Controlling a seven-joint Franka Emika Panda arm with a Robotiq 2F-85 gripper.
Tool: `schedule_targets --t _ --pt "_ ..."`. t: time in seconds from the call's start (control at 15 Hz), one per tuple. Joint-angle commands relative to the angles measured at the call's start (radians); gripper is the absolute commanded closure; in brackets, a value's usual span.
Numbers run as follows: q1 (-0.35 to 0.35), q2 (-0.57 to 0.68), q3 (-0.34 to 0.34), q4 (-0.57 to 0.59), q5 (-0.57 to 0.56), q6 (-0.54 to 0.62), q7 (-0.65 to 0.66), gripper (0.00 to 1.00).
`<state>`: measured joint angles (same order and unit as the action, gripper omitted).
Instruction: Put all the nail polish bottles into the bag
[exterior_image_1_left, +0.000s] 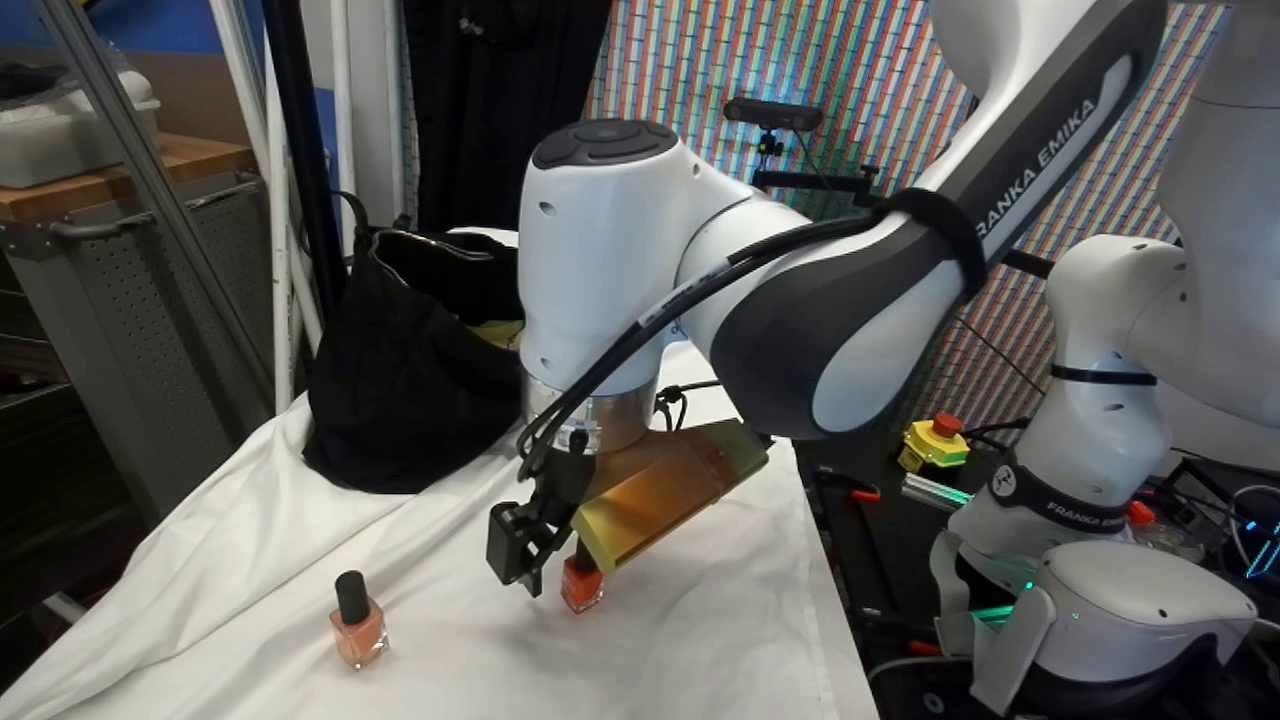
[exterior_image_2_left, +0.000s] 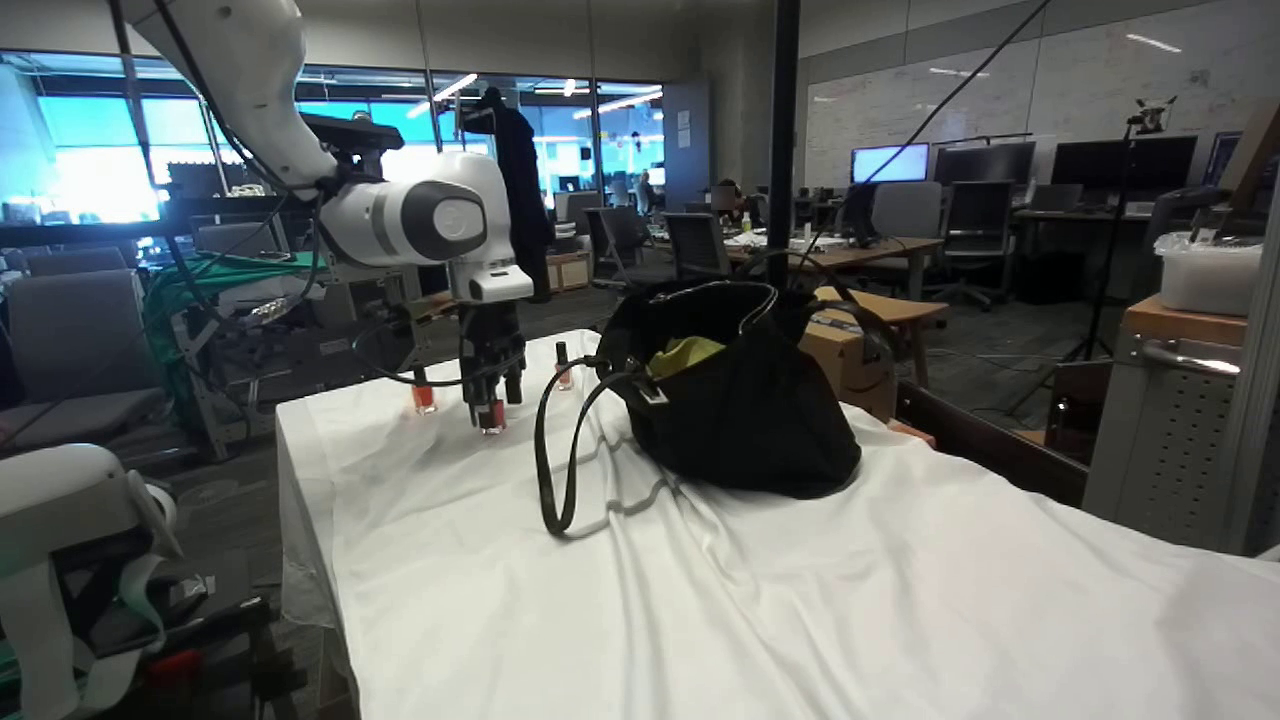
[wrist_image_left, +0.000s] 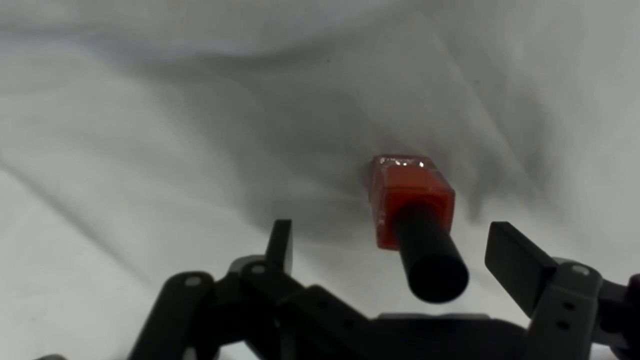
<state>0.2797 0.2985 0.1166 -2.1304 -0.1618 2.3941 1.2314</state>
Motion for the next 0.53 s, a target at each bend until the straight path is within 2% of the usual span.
schedule_targets --t 0.0,0.47 --pt "-0.001 -0.019 -0.001 -0.020 0.027 0.026 -0.020 0.00" --pt "0.000 -0.023 0.003 -0.023 0.039 0.033 -0.024 0.00"
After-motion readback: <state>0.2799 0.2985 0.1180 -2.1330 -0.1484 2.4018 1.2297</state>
